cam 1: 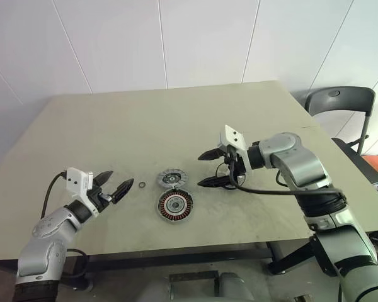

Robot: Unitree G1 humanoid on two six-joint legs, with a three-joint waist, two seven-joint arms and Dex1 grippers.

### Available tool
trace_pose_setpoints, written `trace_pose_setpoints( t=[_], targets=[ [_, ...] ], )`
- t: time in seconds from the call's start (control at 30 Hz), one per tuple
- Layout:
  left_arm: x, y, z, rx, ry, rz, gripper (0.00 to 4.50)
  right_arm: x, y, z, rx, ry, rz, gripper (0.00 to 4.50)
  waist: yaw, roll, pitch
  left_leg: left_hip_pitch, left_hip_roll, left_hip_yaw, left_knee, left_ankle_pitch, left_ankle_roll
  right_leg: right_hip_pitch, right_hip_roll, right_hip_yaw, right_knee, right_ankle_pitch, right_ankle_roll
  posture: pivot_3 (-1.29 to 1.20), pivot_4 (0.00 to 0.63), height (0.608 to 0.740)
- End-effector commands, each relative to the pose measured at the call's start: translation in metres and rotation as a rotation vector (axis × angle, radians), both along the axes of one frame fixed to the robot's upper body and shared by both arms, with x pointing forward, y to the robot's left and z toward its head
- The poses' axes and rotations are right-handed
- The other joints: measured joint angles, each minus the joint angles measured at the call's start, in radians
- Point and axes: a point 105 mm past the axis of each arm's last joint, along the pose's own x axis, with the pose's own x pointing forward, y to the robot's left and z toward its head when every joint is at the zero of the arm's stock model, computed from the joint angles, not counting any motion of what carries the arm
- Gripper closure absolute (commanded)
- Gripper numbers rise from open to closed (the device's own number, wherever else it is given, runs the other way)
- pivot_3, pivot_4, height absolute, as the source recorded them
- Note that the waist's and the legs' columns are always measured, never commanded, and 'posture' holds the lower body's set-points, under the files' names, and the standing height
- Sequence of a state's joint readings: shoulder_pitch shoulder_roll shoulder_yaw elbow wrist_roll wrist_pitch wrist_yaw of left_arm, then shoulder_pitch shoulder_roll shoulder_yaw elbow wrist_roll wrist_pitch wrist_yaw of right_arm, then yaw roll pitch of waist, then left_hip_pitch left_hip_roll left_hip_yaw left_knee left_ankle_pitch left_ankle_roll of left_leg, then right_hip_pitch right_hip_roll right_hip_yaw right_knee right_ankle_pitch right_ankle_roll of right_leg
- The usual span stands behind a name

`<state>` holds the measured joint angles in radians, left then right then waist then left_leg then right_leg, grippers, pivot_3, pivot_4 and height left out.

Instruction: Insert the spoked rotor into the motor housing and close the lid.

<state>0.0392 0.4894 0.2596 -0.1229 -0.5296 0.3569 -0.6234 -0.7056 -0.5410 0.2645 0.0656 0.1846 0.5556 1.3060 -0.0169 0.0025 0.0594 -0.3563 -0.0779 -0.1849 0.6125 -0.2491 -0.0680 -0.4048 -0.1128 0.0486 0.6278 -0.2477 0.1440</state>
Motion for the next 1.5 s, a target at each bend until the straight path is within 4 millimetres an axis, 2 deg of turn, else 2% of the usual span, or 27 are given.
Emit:
trace_pose_setpoints(
  t=[0.03, 0.2, 0.43, 0.67, 0.8, 1.1, 1.4, 1.5],
  targets=[
    [0.008, 0.016, 0.004, 0.155, 0.014, 0.082, 0.0, -0.012, 0.005, 0.007, 0.066, -0.094, 0.078, 0.02, 0.001, 0.0, 0.0, 0.0, 0.0, 0.0, 0.0, 0.0, 0.0, 0.0, 0.0, 0.0, 0.0, 0.0, 0.0, 0.0, 0.0, 0.74],
    [0.009, 0.002, -0.004, 0.25, 0.001, -0.026, 0.0, -0.021, 0.009, 0.002, 0.168, -0.103, 0.09, 0.02, 0.005, 0.0, 0.0, 0.0, 0.0, 0.001, 0.001, 0.0, 0.0, 0.001, 0.0, 0.0, -0.002, -0.001, -0.004, 0.0, 0.0, 0.74],
    [0.024, -0.02, -0.007, 0.292, -0.027, -0.11, 0.0, -0.024, -0.005, -0.007, 0.221, -0.111, 0.046, 0.02, 0.008, -0.001, 0.0, 0.0, 0.0, 0.001, 0.001, 0.0, 0.0, 0.002, 0.0, 0.0, -0.003, -0.001, -0.004, 0.0, 0.0, 0.74],
    [0.04, -0.026, -0.016, 0.238, -0.014, -0.1, 0.0, -0.031, -0.017, -0.009, 0.262, -0.047, 0.047, 0.02, 0.005, -0.002, 0.001, 0.0, 0.0, 0.001, 0.0, 0.0, 0.0, 0.002, 0.0, 0.0, -0.003, 0.001, -0.001, 0.0, 0.0, 0.74],
    [0.04, -0.03, -0.025, 0.198, 0.019, -0.114, 0.0, -0.03, -0.023, -0.012, 0.232, -0.036, 0.041, 0.02, 0.007, -0.002, 0.001, 0.0, 0.0, 0.001, 0.001, 0.0, 0.0, 0.003, 0.0, 0.0, -0.004, 0.001, -0.001, 0.0, 0.0, 0.74],
    [0.034, -0.035, -0.052, 0.193, 0.095, -0.14, 0.0, -0.028, -0.022, -0.006, 0.251, -0.047, 0.038, 0.02, 0.007, -0.002, 0.001, 0.0, 0.0, 0.001, 0.001, 0.0, 0.0, 0.004, 0.0, 0.0, -0.007, 0.001, -0.001, 0.0, 0.0, 0.74],
    [0.039, -0.04, -0.061, 0.213, 0.102, -0.151, 0.0, -0.027, -0.027, -0.012, 0.233, -0.041, 0.03, 0.02, 0.016, -0.002, 0.0, 0.003, 0.0, 0.001, 0.002, 0.0, 0.0, 0.008, 0.0, 0.0, -0.009, 0.003, 0.0, 0.0, 0.0, 0.74],
    [0.041, -0.04, -0.065, 0.22, 0.114, -0.145, 0.55, -0.026, -0.028, -0.012, 0.23, -0.042, 0.026, 0.0, 0.026, -0.002, 0.0, 0.003, 0.0, 0.001, 0.003, 0.0, 0.0, 0.009, 0.0, 0.0, -0.009, 0.002, -0.002, 0.0, 0.0, 0.74]
  ],
)
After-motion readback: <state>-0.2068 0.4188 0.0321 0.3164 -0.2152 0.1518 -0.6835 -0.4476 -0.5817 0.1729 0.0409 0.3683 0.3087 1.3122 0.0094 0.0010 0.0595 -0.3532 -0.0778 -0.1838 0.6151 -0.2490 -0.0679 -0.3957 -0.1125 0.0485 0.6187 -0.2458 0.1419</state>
